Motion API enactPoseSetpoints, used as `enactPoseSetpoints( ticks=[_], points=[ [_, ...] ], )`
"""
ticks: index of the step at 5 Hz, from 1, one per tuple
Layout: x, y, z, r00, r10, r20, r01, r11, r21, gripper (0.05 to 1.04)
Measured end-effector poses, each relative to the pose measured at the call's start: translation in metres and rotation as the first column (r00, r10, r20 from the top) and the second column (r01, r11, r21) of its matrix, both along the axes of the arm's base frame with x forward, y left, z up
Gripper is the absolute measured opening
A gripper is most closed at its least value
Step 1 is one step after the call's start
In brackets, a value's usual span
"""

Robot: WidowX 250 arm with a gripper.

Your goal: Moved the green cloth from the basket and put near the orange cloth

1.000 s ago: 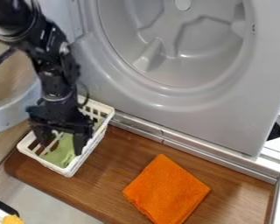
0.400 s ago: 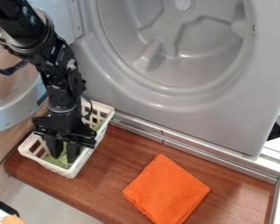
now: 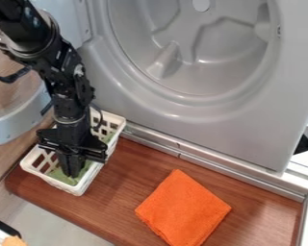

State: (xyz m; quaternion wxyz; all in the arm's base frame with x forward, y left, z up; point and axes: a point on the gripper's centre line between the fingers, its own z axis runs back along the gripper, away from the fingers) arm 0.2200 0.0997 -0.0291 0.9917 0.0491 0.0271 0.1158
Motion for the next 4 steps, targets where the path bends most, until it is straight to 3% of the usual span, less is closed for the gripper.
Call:
enactPoseSetpoints(
  ticks=[1,2,3,4],
  points=[
    [0.001,0.001,0.008,1.000,-0.002,0.015,0.002,1.000,-0.003,0.051],
    [-0.001,-0.001,0.042,0.997,0.006,0.078,-0.005,1.000,-0.007,0.051],
    [-0.001,-0.023,0.079,0.986,-0.067,0.152,0.066,0.998,0.015,0.051],
    [0.002,-0.071,0.099,0.958,-0.211,0.192,0.209,0.977,0.031,0.051]
  ],
)
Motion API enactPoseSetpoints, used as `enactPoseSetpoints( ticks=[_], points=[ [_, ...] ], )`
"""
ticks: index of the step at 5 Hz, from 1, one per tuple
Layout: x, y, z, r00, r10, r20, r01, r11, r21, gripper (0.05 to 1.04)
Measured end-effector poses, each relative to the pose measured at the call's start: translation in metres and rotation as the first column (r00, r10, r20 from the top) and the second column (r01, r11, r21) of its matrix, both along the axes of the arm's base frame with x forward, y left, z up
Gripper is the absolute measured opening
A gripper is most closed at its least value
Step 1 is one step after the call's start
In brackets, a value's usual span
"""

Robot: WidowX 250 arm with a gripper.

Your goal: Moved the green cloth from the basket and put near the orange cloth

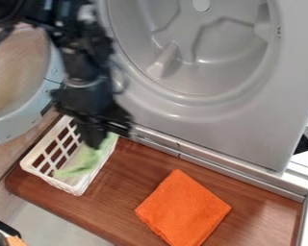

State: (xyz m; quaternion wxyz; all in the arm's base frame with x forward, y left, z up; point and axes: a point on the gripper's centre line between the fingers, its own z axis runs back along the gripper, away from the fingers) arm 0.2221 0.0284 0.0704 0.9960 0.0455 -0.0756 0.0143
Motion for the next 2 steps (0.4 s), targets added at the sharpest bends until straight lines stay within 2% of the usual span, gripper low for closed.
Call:
enactPoseSetpoints(
  ticks=[1,2],
  points=[
    [-0.001,-0.047,0.015,0.992,-0.113,0.049,0.112,0.994,0.005,0.051],
    [0.009,-0.080,0.018,0.988,-0.146,0.057,0.148,0.988,-0.039,0.051]
  ],
)
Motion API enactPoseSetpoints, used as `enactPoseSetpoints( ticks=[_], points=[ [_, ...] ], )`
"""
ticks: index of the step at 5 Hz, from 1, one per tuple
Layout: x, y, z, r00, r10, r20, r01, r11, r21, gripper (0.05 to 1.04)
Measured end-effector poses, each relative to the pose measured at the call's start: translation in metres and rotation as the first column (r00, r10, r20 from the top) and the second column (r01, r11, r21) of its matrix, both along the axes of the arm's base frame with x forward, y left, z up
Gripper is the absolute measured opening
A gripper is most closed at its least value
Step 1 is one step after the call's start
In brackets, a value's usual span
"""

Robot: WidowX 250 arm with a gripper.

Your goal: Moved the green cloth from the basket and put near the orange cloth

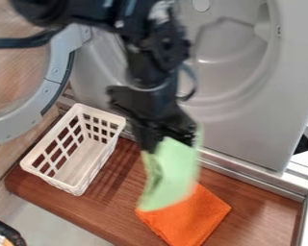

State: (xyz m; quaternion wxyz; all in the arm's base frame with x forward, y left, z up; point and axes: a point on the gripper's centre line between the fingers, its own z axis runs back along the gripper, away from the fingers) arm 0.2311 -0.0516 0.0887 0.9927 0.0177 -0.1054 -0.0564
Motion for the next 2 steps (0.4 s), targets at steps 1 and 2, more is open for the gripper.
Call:
enactPoseSetpoints(
  ticks=[1,2],
  points=[
    [0.016,-0.002,-0.041,0.991,-0.004,-0.135,0.004,1.000,0.005,0.051],
    [0.034,0.012,-0.094,0.941,0.053,-0.334,-0.068,0.997,-0.035,0.051]
  ],
)
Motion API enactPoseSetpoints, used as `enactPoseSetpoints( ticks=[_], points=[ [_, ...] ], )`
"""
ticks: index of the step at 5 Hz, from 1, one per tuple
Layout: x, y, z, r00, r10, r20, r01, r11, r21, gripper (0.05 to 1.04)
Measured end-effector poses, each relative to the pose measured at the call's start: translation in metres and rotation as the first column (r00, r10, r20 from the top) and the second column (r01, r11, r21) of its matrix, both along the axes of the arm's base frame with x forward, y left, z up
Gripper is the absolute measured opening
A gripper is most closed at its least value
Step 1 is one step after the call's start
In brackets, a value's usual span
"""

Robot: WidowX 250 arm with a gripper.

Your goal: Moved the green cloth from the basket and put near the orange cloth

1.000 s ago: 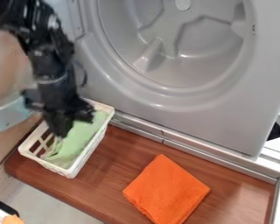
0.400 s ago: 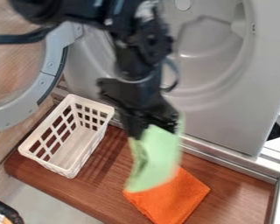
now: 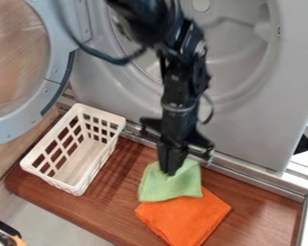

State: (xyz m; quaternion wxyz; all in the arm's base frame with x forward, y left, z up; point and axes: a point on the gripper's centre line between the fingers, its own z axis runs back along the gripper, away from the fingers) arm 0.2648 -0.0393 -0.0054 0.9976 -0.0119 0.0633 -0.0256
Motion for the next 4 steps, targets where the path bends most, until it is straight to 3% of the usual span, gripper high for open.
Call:
enactPoseSetpoints(
  ticks=[1,2,3,4],
  points=[
    [-0.006,0.006,-0.015,1.000,0.003,0.020,-0.004,1.000,0.013,0.051],
    [-0.011,0.004,-0.003,0.997,-0.018,0.072,0.017,1.000,0.011,0.066],
    [-0.016,-0.002,-0.001,0.994,-0.043,0.103,0.041,0.999,0.025,0.203],
    [-0.020,-0.008,0.015,0.984,-0.040,0.171,0.031,0.998,0.059,0.451]
  ],
)
